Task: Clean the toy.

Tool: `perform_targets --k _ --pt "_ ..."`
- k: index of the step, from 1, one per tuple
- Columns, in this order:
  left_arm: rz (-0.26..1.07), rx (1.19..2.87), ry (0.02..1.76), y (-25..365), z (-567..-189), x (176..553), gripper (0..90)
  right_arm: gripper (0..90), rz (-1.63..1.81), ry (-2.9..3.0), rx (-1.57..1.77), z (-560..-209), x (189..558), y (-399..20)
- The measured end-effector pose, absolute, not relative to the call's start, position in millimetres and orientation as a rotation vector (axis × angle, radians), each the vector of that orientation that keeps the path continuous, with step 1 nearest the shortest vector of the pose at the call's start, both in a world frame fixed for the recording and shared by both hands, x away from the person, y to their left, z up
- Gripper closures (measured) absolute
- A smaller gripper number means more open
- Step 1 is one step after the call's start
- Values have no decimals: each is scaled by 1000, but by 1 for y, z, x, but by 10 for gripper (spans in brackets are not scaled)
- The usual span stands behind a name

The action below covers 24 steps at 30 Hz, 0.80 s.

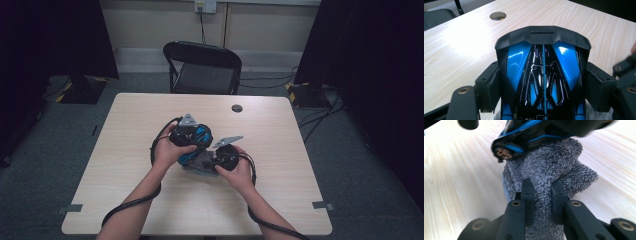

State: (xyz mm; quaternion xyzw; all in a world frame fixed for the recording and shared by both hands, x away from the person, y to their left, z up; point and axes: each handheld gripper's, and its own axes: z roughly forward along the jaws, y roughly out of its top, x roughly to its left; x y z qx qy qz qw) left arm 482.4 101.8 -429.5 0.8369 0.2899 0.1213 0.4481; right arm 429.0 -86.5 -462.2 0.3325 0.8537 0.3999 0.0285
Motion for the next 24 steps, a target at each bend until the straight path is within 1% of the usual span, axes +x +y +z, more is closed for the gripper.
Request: perform_targets --k 16,24 --pt "301 2043 731 96 -419 492 255 764 1218 2727 934 -469 422 -70" --pt "321 2029 735 101 -408 496 255 764 1137 2779 898 -472 418 -74"
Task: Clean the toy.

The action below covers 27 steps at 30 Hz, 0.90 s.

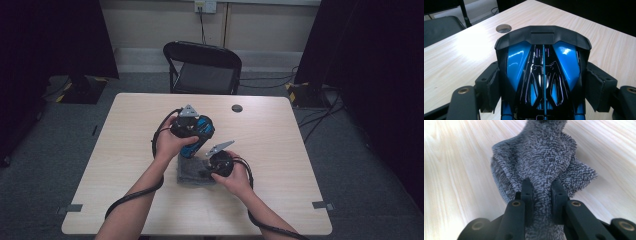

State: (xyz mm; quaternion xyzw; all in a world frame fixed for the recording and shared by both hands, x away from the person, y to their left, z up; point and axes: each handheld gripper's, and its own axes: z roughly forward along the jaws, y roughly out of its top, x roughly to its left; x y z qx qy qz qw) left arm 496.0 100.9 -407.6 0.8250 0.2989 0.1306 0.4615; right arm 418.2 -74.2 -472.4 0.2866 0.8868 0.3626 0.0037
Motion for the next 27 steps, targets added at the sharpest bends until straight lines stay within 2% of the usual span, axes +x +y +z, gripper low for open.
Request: perform_targets --k 13,27 --pt "301 2053 745 116 -416 489 255 763 1089 2614 1085 -457 443 -135" --pt "266 2096 724 115 -431 475 255 762 1105 2485 1218 -447 462 -156"
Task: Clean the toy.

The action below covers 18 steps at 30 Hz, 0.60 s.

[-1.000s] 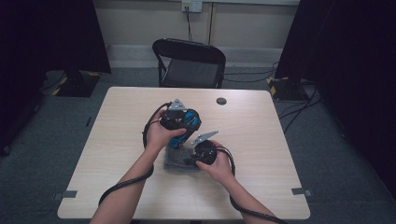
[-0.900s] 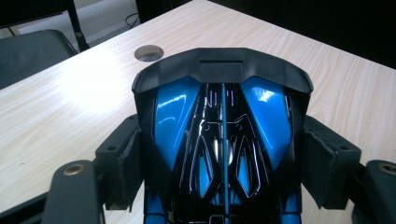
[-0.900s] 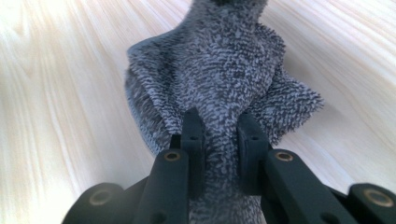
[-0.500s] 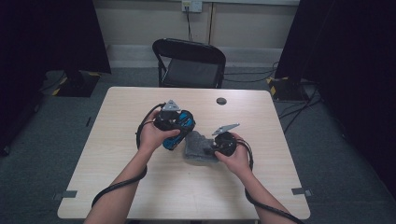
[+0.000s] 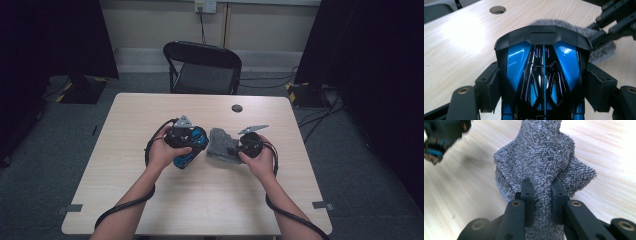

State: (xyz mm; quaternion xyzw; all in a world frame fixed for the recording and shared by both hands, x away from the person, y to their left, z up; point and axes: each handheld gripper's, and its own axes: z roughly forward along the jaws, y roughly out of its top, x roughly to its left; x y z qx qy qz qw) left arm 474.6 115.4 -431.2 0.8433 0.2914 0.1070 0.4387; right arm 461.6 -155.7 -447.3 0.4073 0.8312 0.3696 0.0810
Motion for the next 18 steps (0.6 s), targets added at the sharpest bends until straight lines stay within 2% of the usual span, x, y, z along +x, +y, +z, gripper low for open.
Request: perform_targets --k 18 --pt "245 2137 703 102 -446 470 255 762 1170 2502 1141 -434 461 -132"
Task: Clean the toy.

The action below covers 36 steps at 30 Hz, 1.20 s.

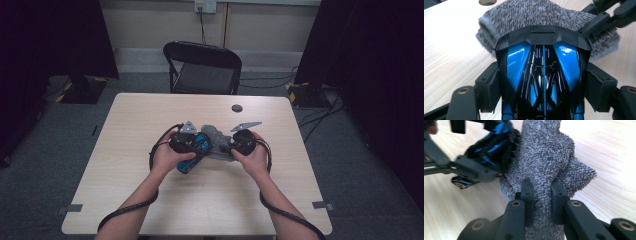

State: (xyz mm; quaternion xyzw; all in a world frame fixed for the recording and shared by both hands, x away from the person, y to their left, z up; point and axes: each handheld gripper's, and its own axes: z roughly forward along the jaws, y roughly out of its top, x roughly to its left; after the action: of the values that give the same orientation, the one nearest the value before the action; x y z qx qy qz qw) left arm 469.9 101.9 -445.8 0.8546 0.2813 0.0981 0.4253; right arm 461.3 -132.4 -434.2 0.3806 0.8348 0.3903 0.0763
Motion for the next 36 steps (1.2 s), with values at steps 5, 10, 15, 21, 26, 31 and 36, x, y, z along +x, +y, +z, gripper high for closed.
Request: perform_targets --k 5,10,15,21,26,31,36 --pt "246 2133 715 99 -448 471 255 763 1175 2521 1114 -434 458 -127" --pt "254 2141 707 98 -447 471 255 763 1186 2527 1121 -438 455 -126" --pt "258 2136 711 96 -445 473 255 763 1191 2547 1125 -447 452 -125" --pt "259 2140 717 95 -445 475 255 762 1184 2566 1105 -450 449 -120" --pt "264 2140 718 94 -444 477 255 763 1185 2570 1107 -451 447 -118" --pt "272 2138 717 92 -441 477 254 763 1185 2577 1109 -453 447 -115" --pt "277 2138 716 92 -439 478 254 763 1179 2589 1098 -453 446 -112"
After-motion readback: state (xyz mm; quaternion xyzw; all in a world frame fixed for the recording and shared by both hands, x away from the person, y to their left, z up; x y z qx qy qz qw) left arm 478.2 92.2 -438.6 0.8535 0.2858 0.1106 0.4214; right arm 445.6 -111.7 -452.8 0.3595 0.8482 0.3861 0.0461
